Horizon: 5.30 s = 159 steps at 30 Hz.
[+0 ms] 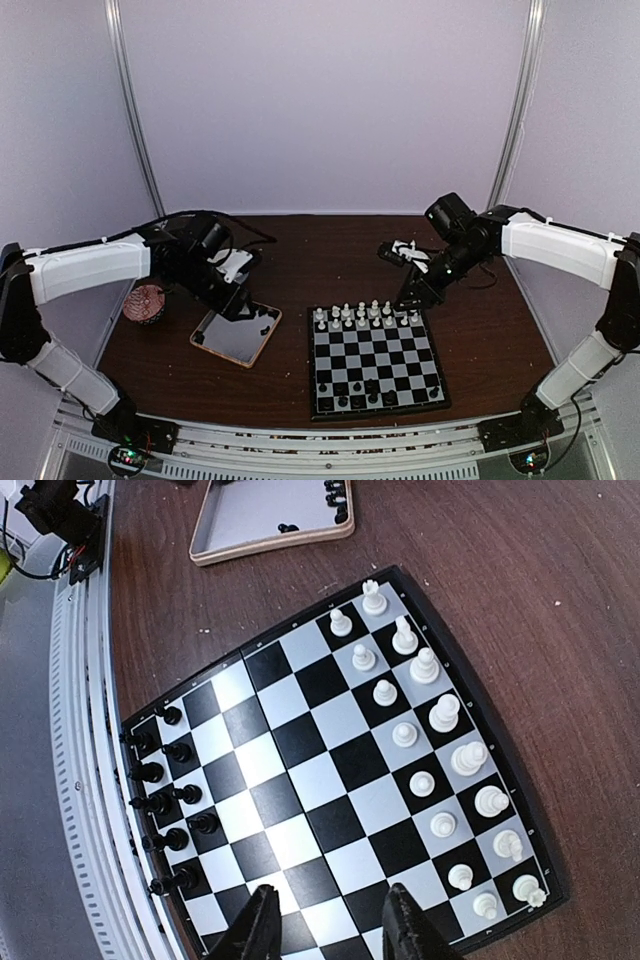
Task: Set up the chess pieces on the board
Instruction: Pick up the bishop from the storage box.
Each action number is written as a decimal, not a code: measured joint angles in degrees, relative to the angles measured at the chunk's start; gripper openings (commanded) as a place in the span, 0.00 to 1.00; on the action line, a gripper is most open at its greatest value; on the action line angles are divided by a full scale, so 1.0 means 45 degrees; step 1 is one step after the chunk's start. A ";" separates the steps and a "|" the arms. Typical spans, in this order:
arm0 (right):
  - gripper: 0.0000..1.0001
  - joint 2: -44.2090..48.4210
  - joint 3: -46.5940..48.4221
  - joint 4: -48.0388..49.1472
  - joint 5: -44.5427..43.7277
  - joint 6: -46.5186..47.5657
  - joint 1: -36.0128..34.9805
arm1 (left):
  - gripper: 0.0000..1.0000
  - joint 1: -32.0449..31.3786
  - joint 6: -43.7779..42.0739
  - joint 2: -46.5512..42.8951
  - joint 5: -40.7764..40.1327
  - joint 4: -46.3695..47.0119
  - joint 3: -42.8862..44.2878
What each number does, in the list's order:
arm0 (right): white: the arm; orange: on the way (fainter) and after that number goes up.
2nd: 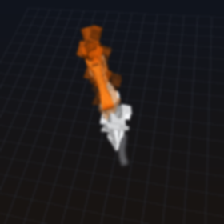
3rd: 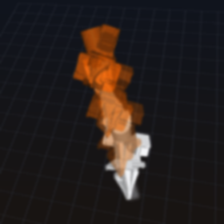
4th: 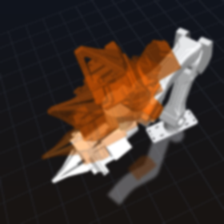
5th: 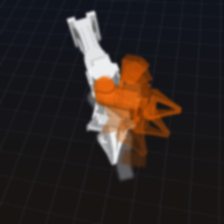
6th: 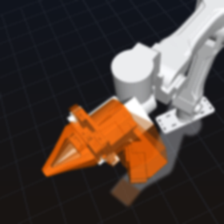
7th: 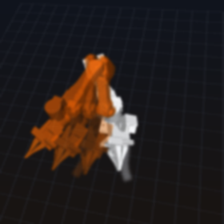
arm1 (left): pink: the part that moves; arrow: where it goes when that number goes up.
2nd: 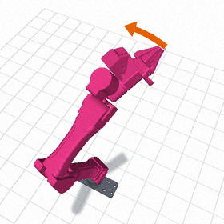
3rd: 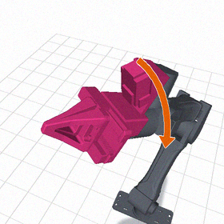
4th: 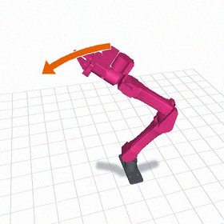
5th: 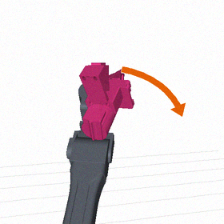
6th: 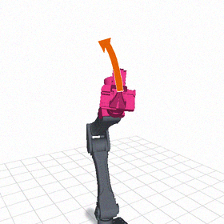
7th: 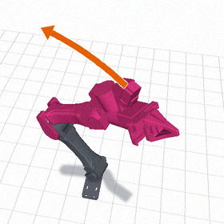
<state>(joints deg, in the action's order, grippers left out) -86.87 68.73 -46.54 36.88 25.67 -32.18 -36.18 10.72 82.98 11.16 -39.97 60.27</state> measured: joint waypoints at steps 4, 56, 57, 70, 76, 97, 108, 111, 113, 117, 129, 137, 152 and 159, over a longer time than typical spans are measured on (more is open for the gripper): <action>0.36 0.0121 0.0000 0.0359 0.0432 0.0015 0.0044 | 0.48 -0.0622 -0.0641 0.1462 0.0083 -0.0015 0.0418; 0.35 0.0393 -0.0287 0.0578 0.1054 0.0316 0.0306 | 0.52 0.1734 0.2414 0.4901 -0.3954 0.0981 0.1447; 0.35 0.0393 -0.0287 0.0578 0.1054 0.0316 0.0306 | 0.52 0.1792 0.2414 0.4920 -0.3954 0.0986 0.1447; 0.35 0.0204 -0.0287 0.0525 0.1088 0.0340 0.0306 | 0.54 0.1953 0.2108 0.5391 -0.3934 0.1375 0.1807; 0.34 0.0097 -0.0287 0.0491 0.1093 0.0364 0.0306 | 0.47 0.1972 0.1807 0.5639 -0.3638 0.1700 0.1899; 0.34 -0.0233 -0.0233 0.0277 0.1248 0.0500 0.0306 | 0.48 0.1943 0.1875 0.3939 -0.3507 0.1195 0.1098; 0.34 -0.0461 -0.0160 0.0170 0.1379 0.0554 0.0306 | 0.36 0.1928 0.3735 0.2885 -0.4119 0.0539 0.0321; 0.34 -0.0461 -0.0160 0.0155 0.1409 0.0559 0.0306 | 0.36 0.1875 0.4488 0.2569 -0.4250 0.0170 -0.0131; 0.34 -0.0461 -0.0160 0.0155 0.1428 0.0559 0.0306 | 0.34 0.1875 0.4847 0.2487 -0.4342 0.0005 -0.0238; 0.34 -0.0461 -0.0160 0.0136 0.1496 0.0583 0.0306 | 0.33 0.1855 0.5231 0.2492 -0.4333 -0.0049 -0.0277; 0.33 -0.0461 -0.0160 -0.0024 0.1515 0.0597 0.0306 | 0.35 0.1778 0.5615 0.2628 -0.4702 -0.0325 -0.0568; 0.33 -0.0461 -0.0160 -0.0049 0.1515 0.0597 0.0306 | 0.29 0.1778 0.5644 0.3045 -0.4862 -0.0418 -0.0588; 0.33 -0.0461 -0.0160 -0.0078 0.1520 0.0597 0.0306 | 0.31 0.1700 0.5663 0.3235 -0.5090 -0.0350 -0.0627; 0.33 -0.0461 -0.0160 -0.0078 0.1520 0.0597 0.0306 | 0.30 0.1554 0.5673 0.3225 -0.5246 -0.0384 -0.0612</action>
<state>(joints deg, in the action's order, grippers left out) -88.95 68.01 -46.89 43.72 28.36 -30.81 -29.19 36.25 97.49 -12.45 -41.69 57.52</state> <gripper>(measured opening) 0.330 0.308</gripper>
